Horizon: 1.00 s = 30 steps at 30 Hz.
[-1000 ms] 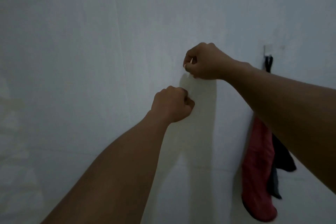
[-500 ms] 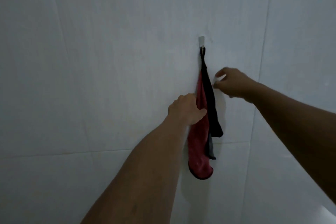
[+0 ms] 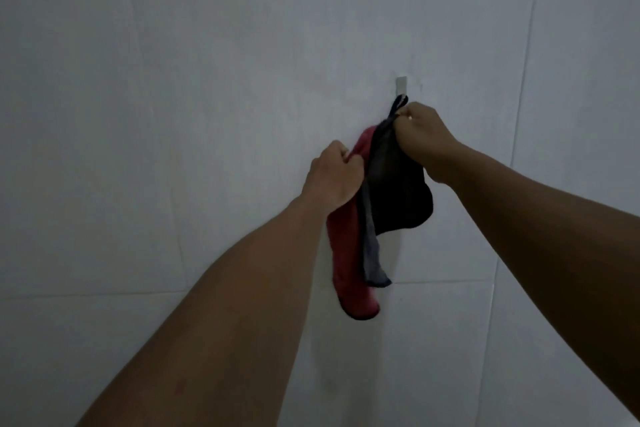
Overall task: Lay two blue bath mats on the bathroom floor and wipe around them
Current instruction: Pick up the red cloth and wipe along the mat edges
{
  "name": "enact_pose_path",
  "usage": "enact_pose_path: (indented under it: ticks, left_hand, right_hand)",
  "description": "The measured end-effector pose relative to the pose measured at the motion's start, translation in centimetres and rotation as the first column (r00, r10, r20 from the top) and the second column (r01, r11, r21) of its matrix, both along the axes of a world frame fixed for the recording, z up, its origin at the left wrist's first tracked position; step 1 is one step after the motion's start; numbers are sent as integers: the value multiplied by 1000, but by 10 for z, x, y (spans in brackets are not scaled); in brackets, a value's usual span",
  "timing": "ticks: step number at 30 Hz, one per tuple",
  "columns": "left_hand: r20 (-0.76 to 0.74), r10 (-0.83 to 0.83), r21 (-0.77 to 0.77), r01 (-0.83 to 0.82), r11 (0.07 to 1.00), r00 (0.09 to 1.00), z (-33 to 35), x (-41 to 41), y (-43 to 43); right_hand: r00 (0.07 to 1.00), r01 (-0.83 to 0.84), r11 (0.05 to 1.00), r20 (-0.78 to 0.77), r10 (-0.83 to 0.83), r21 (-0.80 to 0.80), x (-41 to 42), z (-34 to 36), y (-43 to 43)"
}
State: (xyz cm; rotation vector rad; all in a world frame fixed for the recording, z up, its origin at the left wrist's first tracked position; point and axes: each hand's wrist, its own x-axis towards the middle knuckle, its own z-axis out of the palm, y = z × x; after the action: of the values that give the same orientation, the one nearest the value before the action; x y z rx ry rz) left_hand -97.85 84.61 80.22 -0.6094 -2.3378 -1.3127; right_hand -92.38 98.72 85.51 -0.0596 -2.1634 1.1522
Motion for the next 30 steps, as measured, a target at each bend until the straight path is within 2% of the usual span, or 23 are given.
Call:
enact_pose_path:
  ticks: [3, 7, 9, 11, 15, 18, 20, 24, 27, 30]
  left_hand:
    - [-87, 25, -9, -25, 1000, 996, 18, 6, -28]
    - [-386, 133, -244, -240, 940, 913, 25, 13, -77]
    - [-492, 166, -243, -318, 916, 854, 30, 13, -104]
    - [-512, 174, -227, -328, 917, 841, 34, 14, -128]
    - [-391, 228, -293, -356, 888, 892, 33, 20, -181]
    - [-186, 288, -391, -339, 855, 940, 19, 25, -234]
    - [-52, 335, -446, -322, 835, 941, 4, 29, -272]
    - [170, 457, -416, -357, 836, 873, -21, 39, -344]
    - [330, 503, -338, -398, 853, 799, -32, 53, -394]
    - [447, 554, -251, -495, 832, 703, -38, 77, -439]
  right_hand:
    - [993, -59, 998, -102, 57, -16, -5, 22, -37]
    - [969, -130, 992, -214, 125, -7, -8, 42, -80]
    - [948, -183, 983, -260, 181, 18, -11, 47, -102]
    - [932, -221, 975, -289, 220, 31, -14, 51, -125]
    - [911, -238, 970, -333, 241, 50, -17, 57, -169]
    - [916, -242, 970, -327, 232, 11, -20, 56, -195]
    - [926, -252, 967, -281, 251, 35, -24, 49, -209]
    - [919, -393, 907, 17, 395, 150, -37, 28, -244]
    - [820, -553, 824, 254, 513, 119, -48, 13, -277]
    - [674, -673, 739, 437, 596, 30, -66, 0, -313]
